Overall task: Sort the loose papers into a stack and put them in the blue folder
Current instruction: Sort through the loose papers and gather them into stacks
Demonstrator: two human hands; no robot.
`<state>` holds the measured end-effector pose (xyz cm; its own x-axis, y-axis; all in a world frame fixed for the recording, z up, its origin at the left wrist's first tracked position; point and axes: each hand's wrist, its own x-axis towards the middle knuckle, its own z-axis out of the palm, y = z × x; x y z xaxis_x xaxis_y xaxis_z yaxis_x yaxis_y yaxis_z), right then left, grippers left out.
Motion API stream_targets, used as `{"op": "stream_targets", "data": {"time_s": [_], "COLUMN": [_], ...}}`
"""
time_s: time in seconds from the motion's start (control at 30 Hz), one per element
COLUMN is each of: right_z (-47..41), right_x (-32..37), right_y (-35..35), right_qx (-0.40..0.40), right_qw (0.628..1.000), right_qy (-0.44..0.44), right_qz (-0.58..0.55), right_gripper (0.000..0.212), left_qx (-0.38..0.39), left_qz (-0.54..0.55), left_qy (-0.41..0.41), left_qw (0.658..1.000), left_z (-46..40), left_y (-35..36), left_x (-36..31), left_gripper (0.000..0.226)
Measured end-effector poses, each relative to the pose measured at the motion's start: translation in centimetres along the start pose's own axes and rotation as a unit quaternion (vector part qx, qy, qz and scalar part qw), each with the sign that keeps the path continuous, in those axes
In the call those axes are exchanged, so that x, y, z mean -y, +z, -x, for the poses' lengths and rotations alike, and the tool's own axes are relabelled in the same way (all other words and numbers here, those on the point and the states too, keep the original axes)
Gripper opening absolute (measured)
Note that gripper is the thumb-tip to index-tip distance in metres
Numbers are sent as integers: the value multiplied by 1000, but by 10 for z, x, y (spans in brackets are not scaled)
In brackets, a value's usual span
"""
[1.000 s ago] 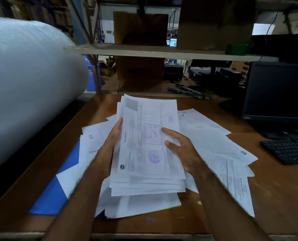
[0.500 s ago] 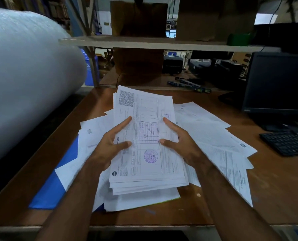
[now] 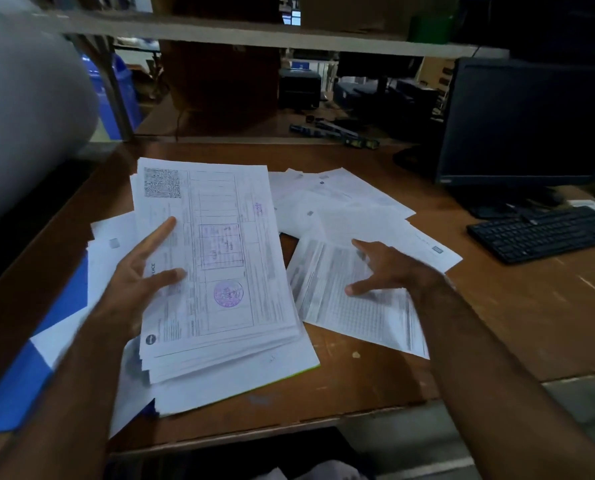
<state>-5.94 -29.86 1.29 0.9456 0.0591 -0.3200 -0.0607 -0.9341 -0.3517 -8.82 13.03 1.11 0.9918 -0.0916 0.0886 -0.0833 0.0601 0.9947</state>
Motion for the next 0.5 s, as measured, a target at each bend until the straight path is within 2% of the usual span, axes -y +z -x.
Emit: {"op": "stream_targets", "data": {"time_s": [0.13,0.27,0.37,0.43,0.5], "right_z": [-17,-29,-31,-33,-32], "right_x": [-5,6,9,8,6], "right_y": [1,-8,-12,-14,-19], "right_qx": [22,5,-12,-28,-79], "right_qw": [999,992,992,994,994], "right_qy": [4,22,38,34,22], "right_qz": [24,123,117,103,71], "right_gripper": [147,151,135,114,94], "left_qx": [4,4,-3,-7,-9], "left_qz": [-9,-24,-46,-43,-37], "left_qy": [-6,-21,-20,-21,-20], "left_qw": [1000,999,999,999,999], "left_z": [-2,-4,-5,-5,-6], "left_y": [1,-3,-7,-9,-10], "left_x": [0,1,3,5,6], "left_gripper": [74,72,71,71,71]}}
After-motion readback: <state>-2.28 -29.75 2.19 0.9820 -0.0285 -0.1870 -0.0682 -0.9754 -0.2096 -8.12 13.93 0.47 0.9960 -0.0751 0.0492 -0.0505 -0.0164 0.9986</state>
